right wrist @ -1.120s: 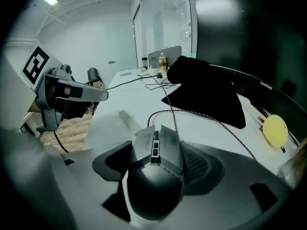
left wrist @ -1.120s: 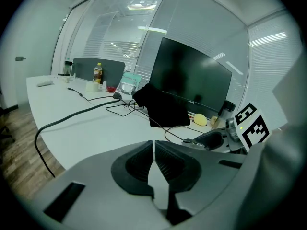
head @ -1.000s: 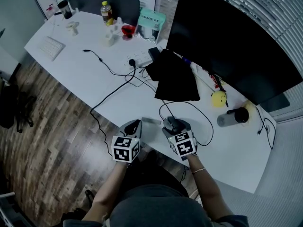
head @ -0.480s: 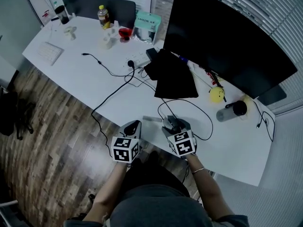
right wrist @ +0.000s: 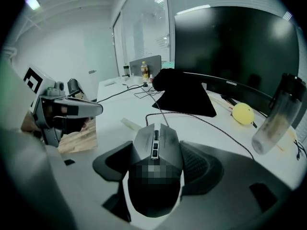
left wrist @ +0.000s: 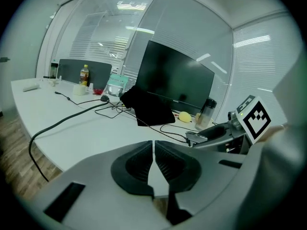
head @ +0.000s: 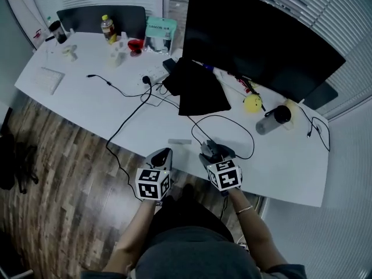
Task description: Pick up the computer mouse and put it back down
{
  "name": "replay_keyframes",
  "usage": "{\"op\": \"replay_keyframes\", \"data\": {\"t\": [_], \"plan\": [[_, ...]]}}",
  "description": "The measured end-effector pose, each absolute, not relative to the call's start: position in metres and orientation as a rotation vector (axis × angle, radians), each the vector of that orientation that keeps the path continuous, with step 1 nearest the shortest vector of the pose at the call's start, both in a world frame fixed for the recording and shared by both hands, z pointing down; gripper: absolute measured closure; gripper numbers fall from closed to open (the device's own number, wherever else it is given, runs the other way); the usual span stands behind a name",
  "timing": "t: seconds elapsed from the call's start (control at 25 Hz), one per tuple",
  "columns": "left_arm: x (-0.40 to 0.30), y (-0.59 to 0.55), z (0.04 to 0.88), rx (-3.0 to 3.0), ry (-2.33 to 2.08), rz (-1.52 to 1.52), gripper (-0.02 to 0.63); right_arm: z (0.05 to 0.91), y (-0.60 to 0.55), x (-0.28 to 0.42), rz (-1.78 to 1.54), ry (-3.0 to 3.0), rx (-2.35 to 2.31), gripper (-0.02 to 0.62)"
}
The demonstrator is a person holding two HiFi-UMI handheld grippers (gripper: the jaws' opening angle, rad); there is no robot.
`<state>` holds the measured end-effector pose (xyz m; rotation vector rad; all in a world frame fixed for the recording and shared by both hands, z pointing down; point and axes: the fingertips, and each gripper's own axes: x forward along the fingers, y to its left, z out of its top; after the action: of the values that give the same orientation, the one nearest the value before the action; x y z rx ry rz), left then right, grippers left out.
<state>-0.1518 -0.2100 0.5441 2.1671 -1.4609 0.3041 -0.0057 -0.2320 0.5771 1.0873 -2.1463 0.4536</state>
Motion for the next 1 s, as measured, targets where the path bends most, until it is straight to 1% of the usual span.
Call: {"op": "replay_keyframes", "data": {"t": [0.28, 1.0], "plan": [[-0.132, -0.204, 0.538, 2.25, -1.373, 0.325, 0.575, 0.568, -0.215, 0.024, 0.505, -2.098, 1.229, 0.29], [-0.071, -0.187, 0.53, 2.452, -1.086, 0.425, 0.575, 0.559, -0.164, 0.138, 0.693, -1.838, 1.669, 0.29]]}}
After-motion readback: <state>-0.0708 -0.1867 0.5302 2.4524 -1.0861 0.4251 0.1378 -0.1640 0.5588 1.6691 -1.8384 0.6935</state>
